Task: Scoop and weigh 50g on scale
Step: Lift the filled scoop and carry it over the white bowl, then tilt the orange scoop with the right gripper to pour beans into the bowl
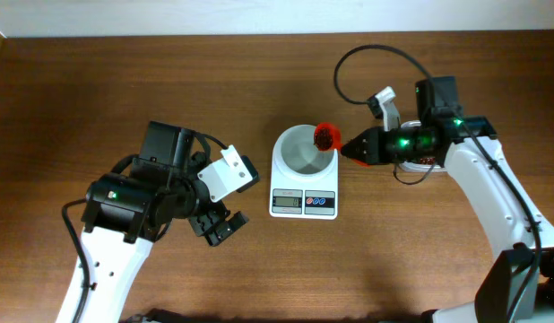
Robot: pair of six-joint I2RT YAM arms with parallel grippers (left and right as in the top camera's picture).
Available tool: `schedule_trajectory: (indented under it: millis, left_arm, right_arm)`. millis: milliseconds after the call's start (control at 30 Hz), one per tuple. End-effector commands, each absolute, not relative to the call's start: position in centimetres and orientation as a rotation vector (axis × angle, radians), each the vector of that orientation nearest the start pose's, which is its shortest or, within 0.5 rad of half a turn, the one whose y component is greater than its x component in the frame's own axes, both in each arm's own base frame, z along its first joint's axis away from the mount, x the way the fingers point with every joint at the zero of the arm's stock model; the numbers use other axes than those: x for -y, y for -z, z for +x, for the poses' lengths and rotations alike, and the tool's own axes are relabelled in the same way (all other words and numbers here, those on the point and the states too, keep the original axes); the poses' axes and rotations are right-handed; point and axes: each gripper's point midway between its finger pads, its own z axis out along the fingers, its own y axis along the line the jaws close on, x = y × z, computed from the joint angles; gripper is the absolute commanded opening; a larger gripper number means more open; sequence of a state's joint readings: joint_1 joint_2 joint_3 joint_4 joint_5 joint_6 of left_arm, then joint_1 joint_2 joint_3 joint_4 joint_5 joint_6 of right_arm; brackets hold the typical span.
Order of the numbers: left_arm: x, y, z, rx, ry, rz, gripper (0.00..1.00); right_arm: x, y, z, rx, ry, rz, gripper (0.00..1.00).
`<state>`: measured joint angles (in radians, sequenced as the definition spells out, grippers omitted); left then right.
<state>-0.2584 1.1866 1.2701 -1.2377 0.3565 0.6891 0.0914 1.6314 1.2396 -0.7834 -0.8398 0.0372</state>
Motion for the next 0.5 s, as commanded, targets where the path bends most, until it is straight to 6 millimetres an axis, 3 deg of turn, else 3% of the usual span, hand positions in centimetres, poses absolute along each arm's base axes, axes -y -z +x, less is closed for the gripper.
schedule_trajectory:
  millis: [0,133,200,367,433,467]
  left_arm:
    - [12.5,-23.1,23.4,-2.269,0.346,1.301,0.99]
    - [12.5,-23.1,23.4,-2.269,0.346,1.301,0.99]
    - [12.5,-23.1,23.4,-2.269,0.346,1.301,0.99]
    - [12.5,-23.1,23.4,-2.269,0.346,1.301,0.99]
    - [12.5,-23.1,23.4,-2.269,0.346,1.301,0.99]
    - [12.5,-23.1,23.4,-2.269,0.346,1.301,0.99]
  right_arm:
    - [-16.1,-15.7,34.5,-2.594,-1.027,-0.341,0.04]
    - [-16.6,-14.6,34.7,-2.626,-0.86,-0.397,0.04]
    - [-17.7,-14.7,34.5,-2.591,-0.855,-0.495,0.04]
    - [-17.2,-14.3,34.8,-2.601,-0.788,-0.498,0.04]
    - [-18.6,-15.3,33.9,-2.518,-0.907,-0.646,0.04]
    - [-17.9,-14.8,34.5,-2.564,-0.845,-0.558,0.04]
